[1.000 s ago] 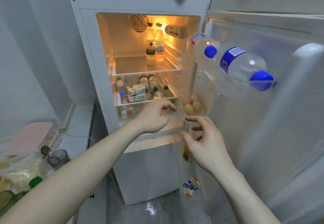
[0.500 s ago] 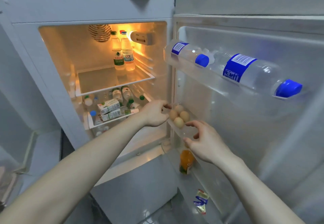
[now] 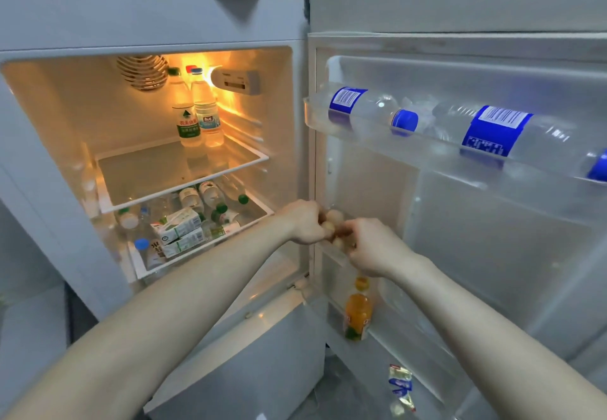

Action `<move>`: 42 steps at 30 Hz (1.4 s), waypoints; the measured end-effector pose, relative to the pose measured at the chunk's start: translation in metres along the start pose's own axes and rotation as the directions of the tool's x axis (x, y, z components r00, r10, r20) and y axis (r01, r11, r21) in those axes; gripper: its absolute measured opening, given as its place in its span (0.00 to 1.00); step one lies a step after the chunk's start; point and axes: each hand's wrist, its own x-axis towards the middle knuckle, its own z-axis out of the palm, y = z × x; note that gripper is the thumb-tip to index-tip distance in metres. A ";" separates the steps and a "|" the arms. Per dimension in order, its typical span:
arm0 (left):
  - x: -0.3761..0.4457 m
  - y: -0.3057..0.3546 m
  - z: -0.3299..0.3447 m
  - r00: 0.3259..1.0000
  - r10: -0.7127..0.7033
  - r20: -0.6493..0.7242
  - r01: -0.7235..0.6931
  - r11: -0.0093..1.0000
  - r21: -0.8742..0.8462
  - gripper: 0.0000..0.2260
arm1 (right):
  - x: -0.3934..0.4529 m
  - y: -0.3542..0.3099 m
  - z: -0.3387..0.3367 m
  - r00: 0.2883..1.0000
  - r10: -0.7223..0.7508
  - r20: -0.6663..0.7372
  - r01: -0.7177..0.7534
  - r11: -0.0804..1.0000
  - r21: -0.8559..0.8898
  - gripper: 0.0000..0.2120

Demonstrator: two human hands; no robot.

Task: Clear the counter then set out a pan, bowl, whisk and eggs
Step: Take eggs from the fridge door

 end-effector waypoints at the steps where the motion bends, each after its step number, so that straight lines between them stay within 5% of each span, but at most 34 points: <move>1: 0.003 0.000 -0.001 1.000 -0.010 0.001 0.010 1.000 -0.002 0.18 | 0.004 0.001 -0.001 1.000 0.006 0.025 -0.006 1.000 -0.011 0.16; 7: 0.015 0.001 -0.008 0.995 -0.035 0.093 0.036 0.999 -0.001 0.19 | 0.021 0.006 -0.007 0.987 0.004 0.159 0.006 0.998 -0.060 0.13; 13: 0.021 0.002 -0.014 0.987 0.007 0.163 -0.005 1.000 -0.013 0.17 | 0.020 0.007 -0.004 0.994 -0.034 0.100 0.042 0.995 -0.088 0.09; 24: 0.010 -0.010 -0.006 0.997 0.051 0.050 -0.041 0.980 -0.194 0.14 | 0.016 0.013 -0.006 0.991 -0.022 0.131 0.035 0.995 -0.093 0.16; 29: 0.005 -0.019 -0.002 1.000 0.017 0.003 -0.015 0.923 -0.386 0.06 | 0.011 0.021 -0.004 0.996 0.056 0.063 -0.060 0.996 0.059 0.18; 42: -0.030 -0.024 -0.006 0.992 -0.102 -0.071 0.014 0.658 -0.753 0.11 | -0.006 0.022 -0.007 0.986 0.162 -0.044 -0.119 0.861 0.494 0.17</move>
